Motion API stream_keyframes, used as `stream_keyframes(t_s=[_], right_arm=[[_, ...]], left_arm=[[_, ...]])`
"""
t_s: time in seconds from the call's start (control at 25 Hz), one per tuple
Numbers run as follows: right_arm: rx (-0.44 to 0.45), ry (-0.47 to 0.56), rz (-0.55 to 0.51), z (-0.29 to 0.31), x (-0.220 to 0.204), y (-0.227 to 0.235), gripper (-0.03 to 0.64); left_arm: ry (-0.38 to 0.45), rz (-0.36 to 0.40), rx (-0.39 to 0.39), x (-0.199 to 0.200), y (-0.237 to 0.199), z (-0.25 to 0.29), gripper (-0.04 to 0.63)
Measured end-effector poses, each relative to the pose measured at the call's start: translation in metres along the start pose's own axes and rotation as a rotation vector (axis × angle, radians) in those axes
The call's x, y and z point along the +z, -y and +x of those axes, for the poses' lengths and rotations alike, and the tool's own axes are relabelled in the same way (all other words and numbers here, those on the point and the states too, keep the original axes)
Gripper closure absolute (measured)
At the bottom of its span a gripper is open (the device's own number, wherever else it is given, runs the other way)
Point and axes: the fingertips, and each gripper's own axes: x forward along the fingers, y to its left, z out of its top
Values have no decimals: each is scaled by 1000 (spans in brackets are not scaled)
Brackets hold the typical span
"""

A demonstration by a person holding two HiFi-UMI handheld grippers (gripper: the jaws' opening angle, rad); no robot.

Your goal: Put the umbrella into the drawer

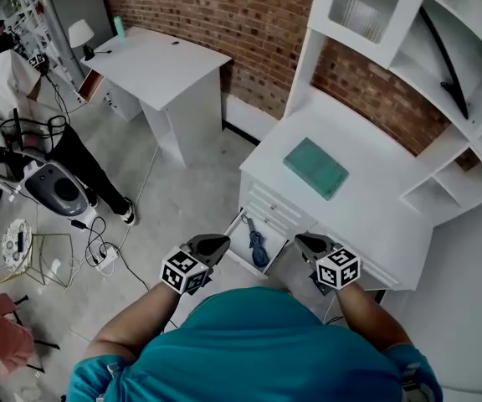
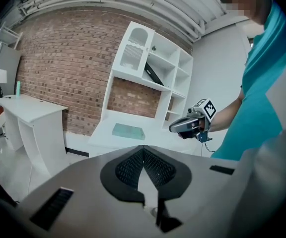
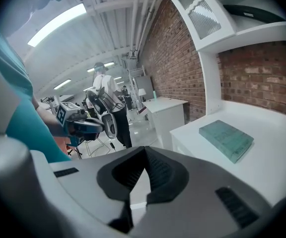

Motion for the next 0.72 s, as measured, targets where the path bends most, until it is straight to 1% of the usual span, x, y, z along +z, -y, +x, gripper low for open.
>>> stream_keyframes(t_s=[0.08, 0.2, 0.28, 0.36, 0.48, 0.72], right_arm=[[28, -14, -23, -5, -4, 12, 594], [76, -55, -67, -13, -12, 23, 594], [105, -64, -88, -15, -9, 27, 594], [122, -62, -91, -13, -7, 30, 595], [130, -56, -55, -5, -11, 32, 595], [151, -54, -39, 7, -11, 16, 595]], left_arm=[[16, -15, 35, 1, 2, 10, 580], [42, -72, 99, 2, 8, 19, 580], [53, -83, 120, 6, 14, 23, 580], [50, -93, 133, 7, 17, 25, 580], [48, -125, 139, 4, 18, 25, 580], [33, -95, 133, -2, 16, 17, 580]])
